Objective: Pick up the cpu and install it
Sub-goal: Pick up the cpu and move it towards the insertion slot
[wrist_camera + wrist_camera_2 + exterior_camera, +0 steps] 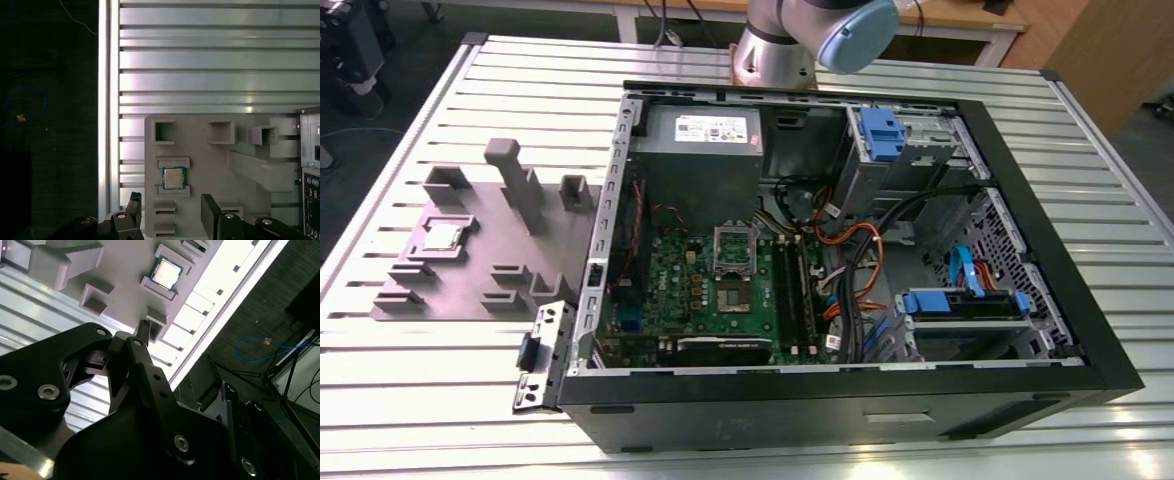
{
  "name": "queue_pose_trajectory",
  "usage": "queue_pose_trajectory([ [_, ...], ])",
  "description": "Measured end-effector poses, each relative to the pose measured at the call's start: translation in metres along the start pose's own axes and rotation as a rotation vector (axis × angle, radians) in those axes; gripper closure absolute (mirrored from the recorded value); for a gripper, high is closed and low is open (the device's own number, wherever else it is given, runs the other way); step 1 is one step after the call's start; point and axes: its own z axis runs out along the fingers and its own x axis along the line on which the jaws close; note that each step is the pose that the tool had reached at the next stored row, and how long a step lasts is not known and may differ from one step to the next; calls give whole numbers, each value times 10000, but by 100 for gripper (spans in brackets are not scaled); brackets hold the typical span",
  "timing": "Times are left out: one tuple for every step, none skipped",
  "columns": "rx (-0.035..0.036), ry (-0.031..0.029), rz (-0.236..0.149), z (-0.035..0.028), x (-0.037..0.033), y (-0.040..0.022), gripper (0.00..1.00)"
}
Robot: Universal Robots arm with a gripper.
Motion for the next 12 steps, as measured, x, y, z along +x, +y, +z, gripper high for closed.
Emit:
queue_pose_trajectory([
  [1,0,0,10,0,-2,41],
  [2,1,-1,24,1,-3,41],
  [3,2,0,41,1,-4,41],
  [4,5,0,59,1,-5,41],
  [3,9,0,77,2,-5,41],
  [4,13,0,95,2,-6,41],
  [3,14,0,114,2,-9,41],
  [3,17,-1,133,2,-15,41],
  [3,22,-1,151,2,-19,41],
  [4,27,1,168,3,-22,41],
  [4,34,1,186,3,-25,41],
  [4,43,-2,204,4,-29,41],
])
